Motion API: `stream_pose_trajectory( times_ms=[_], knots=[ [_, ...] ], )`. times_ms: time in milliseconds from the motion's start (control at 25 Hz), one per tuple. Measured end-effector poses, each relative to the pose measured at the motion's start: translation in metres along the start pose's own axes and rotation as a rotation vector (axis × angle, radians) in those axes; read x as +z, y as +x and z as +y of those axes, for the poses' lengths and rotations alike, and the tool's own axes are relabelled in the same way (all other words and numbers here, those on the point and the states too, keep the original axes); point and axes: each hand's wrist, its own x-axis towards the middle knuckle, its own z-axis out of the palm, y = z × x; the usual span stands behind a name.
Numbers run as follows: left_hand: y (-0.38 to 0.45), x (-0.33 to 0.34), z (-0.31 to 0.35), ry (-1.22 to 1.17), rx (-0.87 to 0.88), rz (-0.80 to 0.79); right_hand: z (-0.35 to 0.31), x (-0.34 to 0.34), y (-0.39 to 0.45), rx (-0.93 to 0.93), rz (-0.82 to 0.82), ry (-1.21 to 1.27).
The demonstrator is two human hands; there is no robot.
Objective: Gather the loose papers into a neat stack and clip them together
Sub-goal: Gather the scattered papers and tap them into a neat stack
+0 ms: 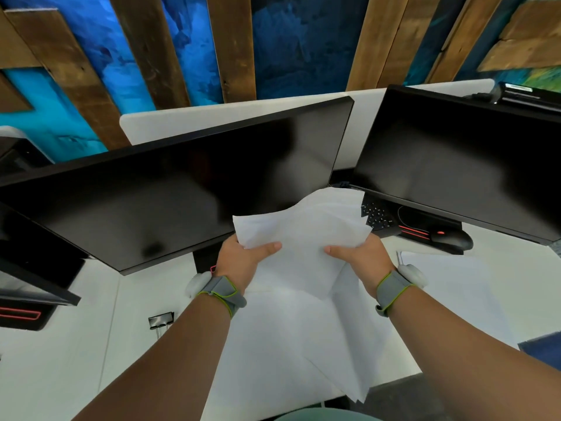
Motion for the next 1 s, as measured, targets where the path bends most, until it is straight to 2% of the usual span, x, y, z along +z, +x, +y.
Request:
stream_pose_trajectory(
  times_ms=[200,320,680,880,1000],
  knots=[
    [-0.001,-0.005,0.010,-0.028,0.042,0.119,-0.007,-0.005,0.000,-0.012,0.018,0.029],
    [-0.001,-0.007,0.010,0.032,0.066,0.111,-0.009,-0.004,-0.001,-0.011,-0.018,-0.025],
    [0.006,-0.004,0.017,0.150,0.180,0.120,-0.017,0.012,0.007,-0.029,0.061,-0.019],
    [0.013,-0.003,0.009,0.050,0.039,0.132,-0.014,0.010,0.012,0.013,0.104,-0.164],
    [0.011,0.000,-0.001,0.074,-0.041,0.157,-0.008,0.013,0.012,0.051,0.115,-0.307]
  ],
)
